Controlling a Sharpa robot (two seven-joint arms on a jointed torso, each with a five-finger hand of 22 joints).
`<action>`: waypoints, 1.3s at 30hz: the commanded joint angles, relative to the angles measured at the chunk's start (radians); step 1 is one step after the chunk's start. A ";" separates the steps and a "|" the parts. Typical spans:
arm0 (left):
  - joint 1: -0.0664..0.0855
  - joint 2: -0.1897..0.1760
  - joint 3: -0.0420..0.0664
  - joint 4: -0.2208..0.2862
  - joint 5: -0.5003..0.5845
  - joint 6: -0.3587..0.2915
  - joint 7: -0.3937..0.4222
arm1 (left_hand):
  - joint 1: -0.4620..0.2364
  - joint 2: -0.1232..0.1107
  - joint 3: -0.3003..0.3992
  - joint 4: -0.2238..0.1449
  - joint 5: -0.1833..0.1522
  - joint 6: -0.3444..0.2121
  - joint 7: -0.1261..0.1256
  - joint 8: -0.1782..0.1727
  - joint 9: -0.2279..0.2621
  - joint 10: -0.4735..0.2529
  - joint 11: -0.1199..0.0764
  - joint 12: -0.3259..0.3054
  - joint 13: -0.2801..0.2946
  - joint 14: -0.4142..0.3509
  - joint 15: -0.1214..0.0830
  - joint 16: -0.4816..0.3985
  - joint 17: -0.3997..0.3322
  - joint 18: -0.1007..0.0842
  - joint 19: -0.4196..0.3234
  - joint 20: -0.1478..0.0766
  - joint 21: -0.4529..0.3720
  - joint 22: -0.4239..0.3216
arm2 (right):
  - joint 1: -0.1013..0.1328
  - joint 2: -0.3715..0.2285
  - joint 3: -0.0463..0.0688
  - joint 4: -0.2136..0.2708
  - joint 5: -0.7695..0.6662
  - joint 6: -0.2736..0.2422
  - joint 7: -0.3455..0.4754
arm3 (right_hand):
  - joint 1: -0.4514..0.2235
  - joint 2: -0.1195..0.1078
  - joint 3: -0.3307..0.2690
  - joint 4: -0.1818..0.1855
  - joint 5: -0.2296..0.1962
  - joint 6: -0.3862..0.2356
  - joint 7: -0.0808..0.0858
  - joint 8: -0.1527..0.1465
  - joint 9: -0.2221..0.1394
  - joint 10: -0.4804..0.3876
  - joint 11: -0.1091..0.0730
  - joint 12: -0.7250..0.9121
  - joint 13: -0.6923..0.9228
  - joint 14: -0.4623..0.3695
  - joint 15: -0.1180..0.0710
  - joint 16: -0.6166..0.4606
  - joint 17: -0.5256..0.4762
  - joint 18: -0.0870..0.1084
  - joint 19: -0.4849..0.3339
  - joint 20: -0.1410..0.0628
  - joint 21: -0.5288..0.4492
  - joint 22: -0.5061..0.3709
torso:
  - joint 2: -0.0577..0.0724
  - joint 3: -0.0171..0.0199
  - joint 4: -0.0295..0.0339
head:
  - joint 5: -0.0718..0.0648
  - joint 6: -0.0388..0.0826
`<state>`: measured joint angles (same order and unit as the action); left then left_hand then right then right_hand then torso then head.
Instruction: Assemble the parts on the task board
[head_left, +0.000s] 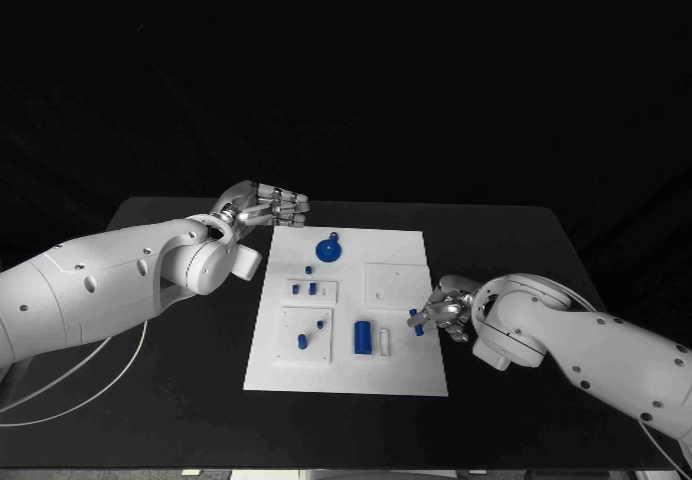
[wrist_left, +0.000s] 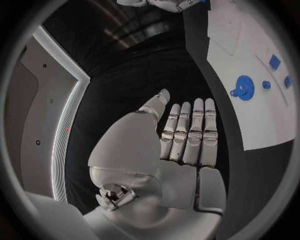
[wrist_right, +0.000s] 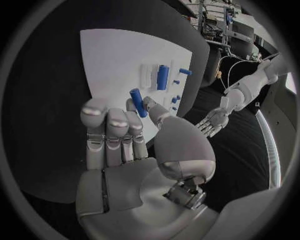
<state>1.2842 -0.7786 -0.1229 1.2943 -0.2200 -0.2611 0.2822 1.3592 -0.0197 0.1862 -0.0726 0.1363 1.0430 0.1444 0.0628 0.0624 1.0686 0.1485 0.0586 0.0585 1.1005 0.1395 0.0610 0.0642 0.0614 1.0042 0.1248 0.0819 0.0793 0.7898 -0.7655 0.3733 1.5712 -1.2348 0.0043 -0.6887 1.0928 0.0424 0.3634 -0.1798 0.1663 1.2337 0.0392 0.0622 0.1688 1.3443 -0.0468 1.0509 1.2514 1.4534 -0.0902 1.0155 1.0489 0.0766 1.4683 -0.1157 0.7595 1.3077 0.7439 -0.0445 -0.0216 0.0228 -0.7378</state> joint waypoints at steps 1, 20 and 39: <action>0.000 0.003 0.001 0.003 -0.004 0.013 0.006 | 0.002 0.008 0.000 0.003 0.004 -0.010 0.000 0.000 0.000 -0.006 -0.001 -0.001 -0.001 -0.005 0.002 0.000 0.000 0.005 0.003 0.003 -0.003 -0.002 | -0.001 0.025 -0.004 -0.019 0.038 0.045 0.015 | 0.005 0.018 0.043 -0.048 -0.008 0.003 -0.002 0.002 -0.001 0.007 0.000 -0.004 -0.001 -0.001 -0.007 -0.006 -0.001 -0.007 0.052 -0.003 -0.007 0.000 | 0.001 0.0005 0.0000 | 0.002 -0.001; -0.001 0.017 0.000 -0.004 -0.003 0.019 0.004 | 0.001 0.010 0.000 0.004 0.004 -0.011 0.001 0.000 0.000 -0.007 -0.001 -0.001 -0.001 -0.006 0.002 0.000 0.000 0.005 0.004 0.004 -0.003 -0.002 | -0.002 0.134 -0.052 -0.103 -0.008 0.090 0.034 | -0.002 0.029 -0.008 -0.024 0.000 0.005 -0.005 0.002 -0.013 0.006 -0.001 -0.007 -0.002 -0.001 -0.008 -0.012 -0.006 -0.008 0.052 -0.004 -0.018 -0.005 | 0.000 0.0012 -0.0012 | 0.007 0.000; -0.001 0.020 -0.001 -0.006 -0.003 0.024 0.000 | -0.001 0.011 -0.002 0.007 0.002 -0.011 0.001 0.000 0.000 -0.007 -0.001 -0.001 -0.001 -0.006 0.002 0.000 0.000 0.005 0.004 0.004 -0.003 -0.002 | -0.002 0.152 -0.062 -0.124 -0.039 0.084 0.032 | -0.008 0.033 -0.052 0.006 -0.008 0.007 -0.008 0.002 -0.023 0.007 -0.002 -0.006 0.000 -0.001 -0.009 -0.012 -0.005 -0.009 0.052 -0.005 -0.016 -0.005 | 0.000 0.0013 -0.0017 | 0.012 0.001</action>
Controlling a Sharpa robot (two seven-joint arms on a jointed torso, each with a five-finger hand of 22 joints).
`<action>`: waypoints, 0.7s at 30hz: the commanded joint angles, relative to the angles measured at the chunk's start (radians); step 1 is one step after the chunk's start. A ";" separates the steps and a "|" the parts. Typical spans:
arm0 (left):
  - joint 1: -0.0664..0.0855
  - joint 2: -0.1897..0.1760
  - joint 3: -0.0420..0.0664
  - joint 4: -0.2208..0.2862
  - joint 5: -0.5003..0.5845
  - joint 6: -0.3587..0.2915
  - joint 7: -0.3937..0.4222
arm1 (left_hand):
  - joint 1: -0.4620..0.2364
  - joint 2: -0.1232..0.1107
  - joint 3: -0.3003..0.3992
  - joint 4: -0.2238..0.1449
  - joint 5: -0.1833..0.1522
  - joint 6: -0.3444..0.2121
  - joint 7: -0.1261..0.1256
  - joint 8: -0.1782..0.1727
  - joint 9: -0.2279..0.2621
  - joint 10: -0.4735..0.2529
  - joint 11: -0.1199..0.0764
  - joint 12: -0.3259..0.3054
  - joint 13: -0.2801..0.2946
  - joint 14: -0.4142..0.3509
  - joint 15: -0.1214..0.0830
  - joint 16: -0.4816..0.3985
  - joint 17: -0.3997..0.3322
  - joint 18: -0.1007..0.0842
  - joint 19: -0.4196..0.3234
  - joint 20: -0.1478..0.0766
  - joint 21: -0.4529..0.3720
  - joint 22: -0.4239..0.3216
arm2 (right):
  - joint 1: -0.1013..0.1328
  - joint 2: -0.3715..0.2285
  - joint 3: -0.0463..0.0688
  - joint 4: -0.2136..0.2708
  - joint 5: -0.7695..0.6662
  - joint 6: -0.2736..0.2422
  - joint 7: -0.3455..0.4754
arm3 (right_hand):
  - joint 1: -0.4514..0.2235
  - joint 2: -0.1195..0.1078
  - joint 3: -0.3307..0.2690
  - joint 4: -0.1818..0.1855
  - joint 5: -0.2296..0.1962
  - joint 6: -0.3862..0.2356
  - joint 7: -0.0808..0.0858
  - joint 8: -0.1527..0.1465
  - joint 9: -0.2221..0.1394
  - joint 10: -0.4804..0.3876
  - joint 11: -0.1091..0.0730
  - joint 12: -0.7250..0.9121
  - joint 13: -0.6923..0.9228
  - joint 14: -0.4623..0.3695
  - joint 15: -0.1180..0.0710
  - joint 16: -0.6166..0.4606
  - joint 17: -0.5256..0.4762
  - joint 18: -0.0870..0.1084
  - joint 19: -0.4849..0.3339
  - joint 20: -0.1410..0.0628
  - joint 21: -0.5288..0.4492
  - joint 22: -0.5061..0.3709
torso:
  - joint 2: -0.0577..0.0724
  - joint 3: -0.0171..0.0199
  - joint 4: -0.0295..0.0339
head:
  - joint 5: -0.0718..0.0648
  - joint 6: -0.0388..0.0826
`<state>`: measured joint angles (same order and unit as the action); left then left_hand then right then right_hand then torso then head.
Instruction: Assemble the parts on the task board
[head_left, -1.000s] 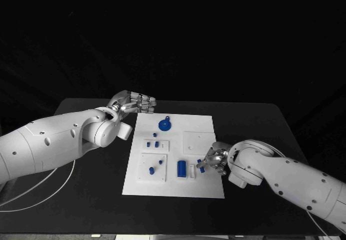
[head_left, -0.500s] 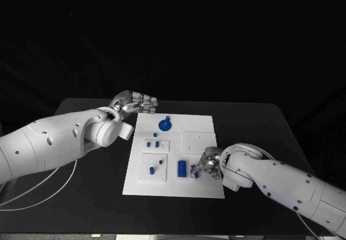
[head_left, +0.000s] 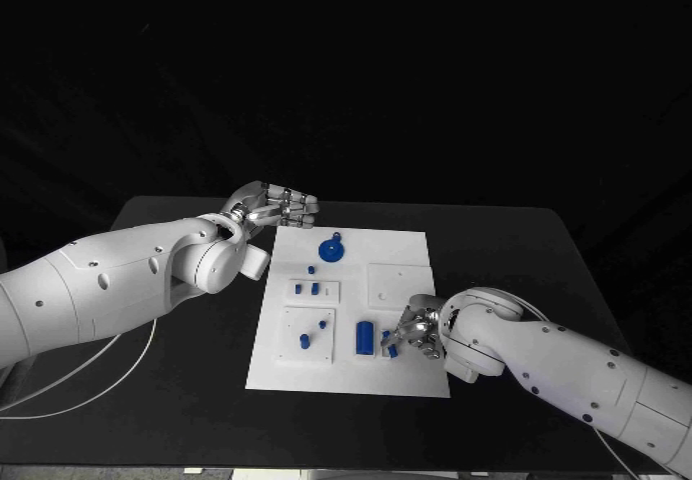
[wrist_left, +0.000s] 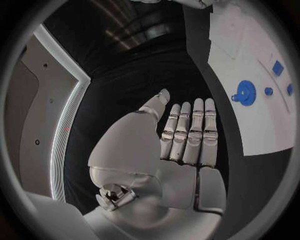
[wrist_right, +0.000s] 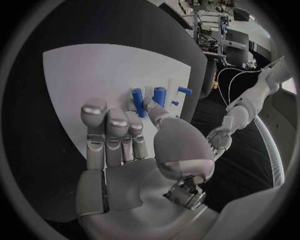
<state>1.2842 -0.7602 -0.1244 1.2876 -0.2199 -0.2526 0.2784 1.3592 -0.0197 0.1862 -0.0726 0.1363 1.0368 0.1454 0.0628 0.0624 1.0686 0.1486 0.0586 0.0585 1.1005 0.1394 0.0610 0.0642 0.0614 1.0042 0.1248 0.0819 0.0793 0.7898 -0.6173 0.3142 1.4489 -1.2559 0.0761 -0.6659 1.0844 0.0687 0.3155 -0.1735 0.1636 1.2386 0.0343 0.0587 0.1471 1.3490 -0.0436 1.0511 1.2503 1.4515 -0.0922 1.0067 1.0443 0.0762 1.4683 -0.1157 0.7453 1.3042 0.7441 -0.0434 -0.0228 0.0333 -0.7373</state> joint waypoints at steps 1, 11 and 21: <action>-0.001 0.001 0.000 0.001 -0.003 0.015 0.004 | -0.001 0.011 -0.002 0.007 0.002 -0.005 0.000 0.000 0.000 -0.007 -0.001 -0.001 0.000 -0.006 0.002 0.000 0.000 0.005 0.004 0.004 -0.003 -0.002 | -0.002 0.004 -0.002 -0.002 -0.018 0.012 0.010 | 0.000 0.006 -0.004 0.000 -0.005 0.002 -0.003 0.005 -0.001 0.003 -0.005 -0.006 0.001 0.001 -0.007 -0.003 0.000 -0.009 0.052 -0.005 -0.002 -0.001 | 0.000 0.0003 -0.0003 | 0.001 0.000; -0.001 0.002 0.000 0.000 -0.003 0.017 0.003 | -0.003 0.012 -0.004 0.010 0.002 -0.005 0.000 0.000 0.000 -0.008 -0.001 -0.001 -0.001 -0.006 0.002 0.000 0.000 0.005 0.003 0.004 -0.004 -0.002 | -0.002 0.010 -0.003 -0.001 -0.017 0.007 0.017 | -0.025 0.000 -0.116 0.061 -0.008 0.008 -0.005 0.005 -0.011 0.004 -0.006 -0.006 0.001 0.001 -0.007 -0.003 0.000 -0.009 0.052 -0.006 -0.002 -0.002 | 0.000 0.0001 -0.0002 | 0.004 0.001; -0.001 0.003 -0.001 -0.001 -0.003 0.020 0.001 | -0.003 0.012 -0.004 0.010 0.002 -0.005 0.000 0.000 0.000 -0.008 -0.001 -0.001 -0.001 -0.006 0.002 0.000 0.000 0.005 0.003 0.004 -0.004 -0.002 | -0.002 0.012 -0.003 0.000 -0.009 0.016 0.024 | -0.028 -0.017 -0.257 0.125 -0.060 0.013 -0.002 0.005 -0.019 0.004 -0.003 -0.007 -0.001 0.001 -0.006 -0.003 0.003 -0.008 0.052 -0.005 -0.001 -0.001 | 0.000 0.0003 -0.0008 | 0.006 0.001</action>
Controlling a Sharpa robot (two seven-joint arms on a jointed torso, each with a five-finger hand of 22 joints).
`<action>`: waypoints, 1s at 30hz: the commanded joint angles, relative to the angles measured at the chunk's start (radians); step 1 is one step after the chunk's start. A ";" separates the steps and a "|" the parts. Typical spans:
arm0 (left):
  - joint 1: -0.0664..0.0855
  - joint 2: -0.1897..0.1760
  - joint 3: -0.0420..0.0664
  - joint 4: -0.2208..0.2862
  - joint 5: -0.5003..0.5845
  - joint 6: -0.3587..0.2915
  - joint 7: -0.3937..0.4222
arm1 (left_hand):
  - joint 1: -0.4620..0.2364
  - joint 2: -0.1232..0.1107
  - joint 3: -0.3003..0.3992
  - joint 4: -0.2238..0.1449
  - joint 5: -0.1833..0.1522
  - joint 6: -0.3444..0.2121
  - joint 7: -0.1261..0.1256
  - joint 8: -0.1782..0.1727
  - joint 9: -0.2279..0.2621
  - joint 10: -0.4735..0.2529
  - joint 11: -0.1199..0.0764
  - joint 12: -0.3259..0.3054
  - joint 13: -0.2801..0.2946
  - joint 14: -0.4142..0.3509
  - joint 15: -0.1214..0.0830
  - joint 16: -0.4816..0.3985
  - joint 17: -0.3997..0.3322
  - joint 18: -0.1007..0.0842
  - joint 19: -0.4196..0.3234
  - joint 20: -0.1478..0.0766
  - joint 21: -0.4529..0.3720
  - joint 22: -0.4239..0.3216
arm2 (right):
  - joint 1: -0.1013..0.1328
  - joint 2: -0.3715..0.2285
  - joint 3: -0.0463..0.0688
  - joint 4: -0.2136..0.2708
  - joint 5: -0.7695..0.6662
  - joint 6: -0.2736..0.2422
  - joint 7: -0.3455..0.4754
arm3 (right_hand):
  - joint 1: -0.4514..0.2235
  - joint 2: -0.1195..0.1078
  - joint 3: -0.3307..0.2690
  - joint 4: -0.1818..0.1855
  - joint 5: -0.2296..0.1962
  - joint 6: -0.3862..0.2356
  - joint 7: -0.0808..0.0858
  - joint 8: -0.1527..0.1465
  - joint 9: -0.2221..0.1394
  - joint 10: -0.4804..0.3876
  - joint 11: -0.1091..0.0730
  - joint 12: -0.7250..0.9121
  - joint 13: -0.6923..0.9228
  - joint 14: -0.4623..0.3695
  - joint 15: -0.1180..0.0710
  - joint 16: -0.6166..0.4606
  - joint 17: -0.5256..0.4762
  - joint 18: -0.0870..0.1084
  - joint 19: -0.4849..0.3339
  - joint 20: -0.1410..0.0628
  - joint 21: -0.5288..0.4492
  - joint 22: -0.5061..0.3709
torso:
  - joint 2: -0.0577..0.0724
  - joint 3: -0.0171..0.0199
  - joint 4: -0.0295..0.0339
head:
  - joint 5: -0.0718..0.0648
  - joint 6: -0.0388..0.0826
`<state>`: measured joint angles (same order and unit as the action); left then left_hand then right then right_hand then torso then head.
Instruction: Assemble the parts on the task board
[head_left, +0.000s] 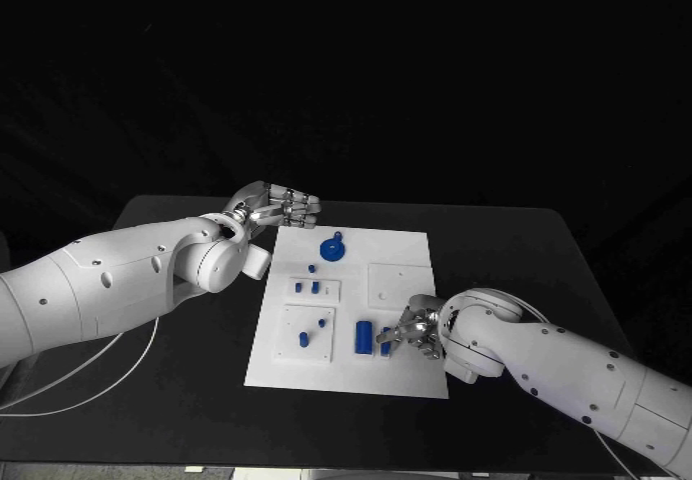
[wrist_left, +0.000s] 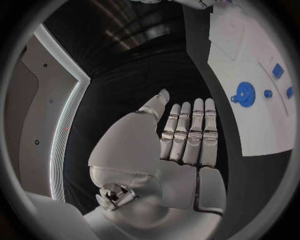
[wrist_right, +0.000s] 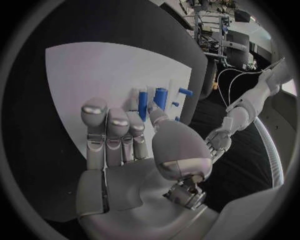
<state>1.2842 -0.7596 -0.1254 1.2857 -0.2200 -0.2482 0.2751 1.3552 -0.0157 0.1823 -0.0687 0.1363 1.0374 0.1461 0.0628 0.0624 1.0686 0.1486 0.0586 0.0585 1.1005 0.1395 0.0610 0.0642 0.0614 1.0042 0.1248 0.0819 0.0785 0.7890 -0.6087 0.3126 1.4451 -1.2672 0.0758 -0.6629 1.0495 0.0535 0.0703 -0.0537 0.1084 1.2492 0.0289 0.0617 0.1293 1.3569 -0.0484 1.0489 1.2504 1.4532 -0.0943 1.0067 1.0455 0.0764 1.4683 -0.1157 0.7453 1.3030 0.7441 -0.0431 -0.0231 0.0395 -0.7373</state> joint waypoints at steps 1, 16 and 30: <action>-0.001 0.002 0.000 0.001 -0.003 0.016 0.004 | 0.001 0.008 0.000 0.007 0.002 -0.006 -0.001 0.000 0.000 -0.008 -0.001 -0.001 -0.001 -0.006 0.002 0.000 0.000 0.005 0.003 0.004 -0.004 -0.001 | -0.002 0.003 -0.001 0.003 0.003 0.016 0.021 | 0.006 -0.004 -0.017 0.007 -0.008 0.001 0.004 0.002 -0.001 -0.004 0.002 -0.006 -0.002 -0.001 -0.004 -0.004 0.001 -0.008 0.052 -0.004 -0.001 0.000 | 0.000 -0.0001 -0.0005 | 0.000 0.001; -0.001 0.000 -0.005 0.000 -0.003 0.016 0.002 | 0.001 0.009 -0.001 0.009 0.003 -0.006 -0.001 0.000 0.000 -0.008 -0.001 -0.001 0.000 -0.007 0.002 0.000 0.000 0.005 0.003 0.004 -0.004 -0.001 | -0.002 -0.003 -0.001 0.006 0.006 0.012 0.030 | 0.036 0.010 0.001 -0.015 -0.005 0.001 0.002 0.002 -0.004 -0.004 0.001 -0.005 -0.001 -0.001 -0.005 -0.005 0.001 -0.008 0.052 -0.005 -0.003 0.000 | 0.000 0.0006 -0.0007 | 0.000 -0.001; -0.001 -0.009 -0.008 0.003 -0.003 0.014 0.003 | 0.001 0.009 -0.001 0.009 0.003 -0.006 -0.001 0.000 0.000 -0.008 -0.001 -0.001 0.000 -0.007 0.002 0.000 0.000 0.005 0.003 0.004 -0.004 -0.001 | -0.002 -0.076 -0.001 0.042 -0.037 -0.166 0.230 | 0.066 -0.073 -0.003 0.012 -0.009 -0.147 0.053 0.002 -0.022 -0.023 0.033 0.011 0.008 -0.002 0.012 0.001 0.011 0.018 0.052 0.011 -0.002 0.003 | 0.000 0.0003 -0.0008 | 0.003 0.000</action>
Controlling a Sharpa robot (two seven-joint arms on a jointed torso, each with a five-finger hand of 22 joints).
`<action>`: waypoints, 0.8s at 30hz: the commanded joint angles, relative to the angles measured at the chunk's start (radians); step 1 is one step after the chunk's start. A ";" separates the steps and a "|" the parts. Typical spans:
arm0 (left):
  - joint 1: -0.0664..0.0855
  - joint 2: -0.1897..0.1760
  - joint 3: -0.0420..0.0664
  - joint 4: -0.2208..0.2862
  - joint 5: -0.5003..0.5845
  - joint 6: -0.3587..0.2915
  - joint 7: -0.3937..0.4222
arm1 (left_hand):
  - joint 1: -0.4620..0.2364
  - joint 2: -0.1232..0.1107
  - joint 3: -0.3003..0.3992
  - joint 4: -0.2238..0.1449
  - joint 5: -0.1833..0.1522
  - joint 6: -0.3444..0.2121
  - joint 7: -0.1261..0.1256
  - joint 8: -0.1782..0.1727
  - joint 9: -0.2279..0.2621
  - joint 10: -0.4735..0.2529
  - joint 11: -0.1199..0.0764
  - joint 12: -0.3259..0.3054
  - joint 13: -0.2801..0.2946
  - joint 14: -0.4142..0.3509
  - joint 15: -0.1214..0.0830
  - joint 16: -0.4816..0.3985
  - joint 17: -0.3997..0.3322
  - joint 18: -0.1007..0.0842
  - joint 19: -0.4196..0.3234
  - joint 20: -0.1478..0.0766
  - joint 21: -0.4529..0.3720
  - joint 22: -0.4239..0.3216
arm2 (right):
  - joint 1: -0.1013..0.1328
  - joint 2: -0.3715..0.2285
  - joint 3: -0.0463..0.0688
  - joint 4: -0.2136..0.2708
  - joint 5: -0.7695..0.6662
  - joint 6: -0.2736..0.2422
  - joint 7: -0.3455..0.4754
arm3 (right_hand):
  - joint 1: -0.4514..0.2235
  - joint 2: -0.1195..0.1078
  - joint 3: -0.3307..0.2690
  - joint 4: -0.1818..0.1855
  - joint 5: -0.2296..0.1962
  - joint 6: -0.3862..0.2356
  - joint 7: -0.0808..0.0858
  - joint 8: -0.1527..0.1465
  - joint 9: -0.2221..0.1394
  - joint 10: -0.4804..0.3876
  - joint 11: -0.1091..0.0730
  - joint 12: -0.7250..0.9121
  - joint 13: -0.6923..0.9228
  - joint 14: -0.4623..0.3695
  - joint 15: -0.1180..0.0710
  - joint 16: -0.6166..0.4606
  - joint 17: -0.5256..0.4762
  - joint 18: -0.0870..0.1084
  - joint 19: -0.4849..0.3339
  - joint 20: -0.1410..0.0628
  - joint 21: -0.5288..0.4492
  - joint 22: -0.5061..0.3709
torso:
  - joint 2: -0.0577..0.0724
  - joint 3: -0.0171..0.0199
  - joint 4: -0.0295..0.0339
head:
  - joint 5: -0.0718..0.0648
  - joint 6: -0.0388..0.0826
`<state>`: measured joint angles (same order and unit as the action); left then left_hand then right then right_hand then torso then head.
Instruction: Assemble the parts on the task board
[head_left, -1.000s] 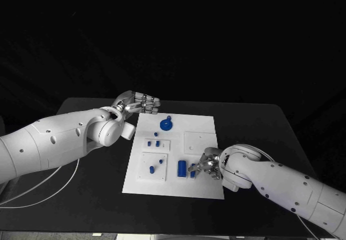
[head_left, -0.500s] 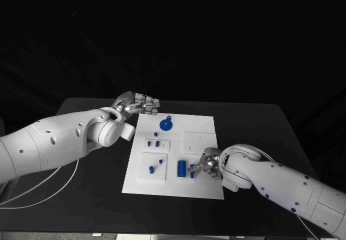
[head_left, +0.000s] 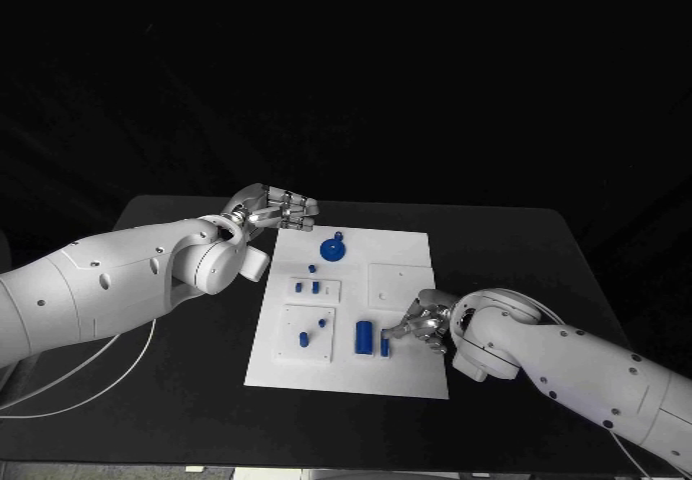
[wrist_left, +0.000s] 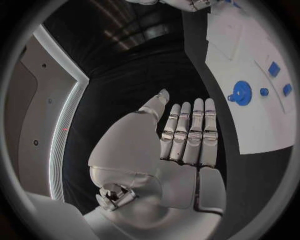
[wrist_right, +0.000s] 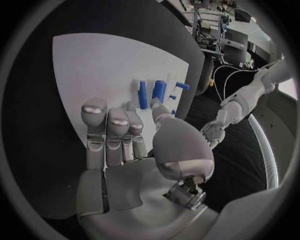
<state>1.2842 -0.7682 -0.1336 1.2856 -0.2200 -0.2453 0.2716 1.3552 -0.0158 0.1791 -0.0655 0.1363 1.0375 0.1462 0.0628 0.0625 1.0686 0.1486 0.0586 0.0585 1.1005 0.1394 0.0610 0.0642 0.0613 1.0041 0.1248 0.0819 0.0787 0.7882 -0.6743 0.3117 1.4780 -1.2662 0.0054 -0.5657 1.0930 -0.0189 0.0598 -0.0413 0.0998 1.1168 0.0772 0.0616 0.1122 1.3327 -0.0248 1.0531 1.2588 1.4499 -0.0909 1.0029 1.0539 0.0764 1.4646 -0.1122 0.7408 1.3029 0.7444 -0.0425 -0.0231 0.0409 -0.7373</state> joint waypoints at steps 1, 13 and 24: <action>-0.001 -0.001 0.000 0.004 -0.003 0.011 0.007 | 0.001 0.009 0.002 0.006 0.003 -0.006 -0.001 0.000 0.000 -0.008 -0.001 -0.001 0.000 -0.007 0.002 0.000 0.000 0.005 0.003 0.004 -0.004 -0.001 | -0.001 -0.017 0.000 0.012 -0.053 -0.114 0.163 | 0.043 0.002 0.016 -0.010 0.011 -0.022 0.007 0.001 -0.011 0.001 0.010 0.008 0.000 0.001 0.009 0.005 0.003 0.019 0.055 0.009 0.006 0.005 | 0.000 -0.0004 -0.0010 | 0.002 0.000; -0.001 -0.003 0.000 0.004 -0.003 0.008 0.009 | 0.001 0.009 0.002 0.006 0.003 -0.006 -0.001 0.000 0.000 -0.008 -0.001 -0.001 0.000 -0.007 0.002 0.000 0.000 0.005 0.003 0.004 -0.004 -0.001 | -0.021 -0.047 0.000 0.029 -0.223 -0.185 0.353 | 0.091 0.051 0.271 -0.187 0.083 -0.030 0.021 0.000 -0.050 0.003 0.019 0.035 0.008 0.001 0.017 0.021 0.009 0.024 0.055 0.019 0.033 0.030 | 0.000 0.0011 -0.0013 | -0.003 0.000; -0.001 -0.002 0.000 0.003 -0.003 0.010 0.009 | 0.001 0.009 0.002 0.006 0.003 -0.006 -0.001 0.000 0.000 -0.008 -0.001 -0.001 0.000 -0.007 0.002 0.000 0.000 0.005 0.003 0.004 -0.004 -0.001 | -0.040 -0.026 0.000 0.015 -0.290 -0.131 0.374 | 0.070 0.056 0.394 -0.234 0.172 0.052 0.004 0.001 -0.048 0.002 0.009 0.032 0.001 0.000 0.010 0.018 0.005 0.016 0.054 0.012 0.026 0.039 | 0.001 -0.0005 0.0009 | -0.007 -0.004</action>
<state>1.2842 -0.7715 -0.1344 1.2868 -0.2200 -0.2454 0.2721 1.3553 -0.0158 0.1792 -0.0655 0.1363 1.0375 0.1462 0.0628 0.0624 1.0686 0.1486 0.0586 0.0585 1.1005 0.1395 0.0610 0.0642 0.0613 1.0042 0.1248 0.0819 0.0788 0.7506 -0.7020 0.3116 1.4941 -1.4987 -0.1532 -0.2248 1.1714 0.0365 0.4492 -0.2755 0.2684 1.1637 0.0806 0.0616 0.0639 1.3349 -0.0122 1.0843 1.2614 1.4541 -0.0801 1.0204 1.0599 0.0898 1.4683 -0.1014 0.7689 1.3079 0.7447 -0.0421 -0.0226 0.0345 -0.7391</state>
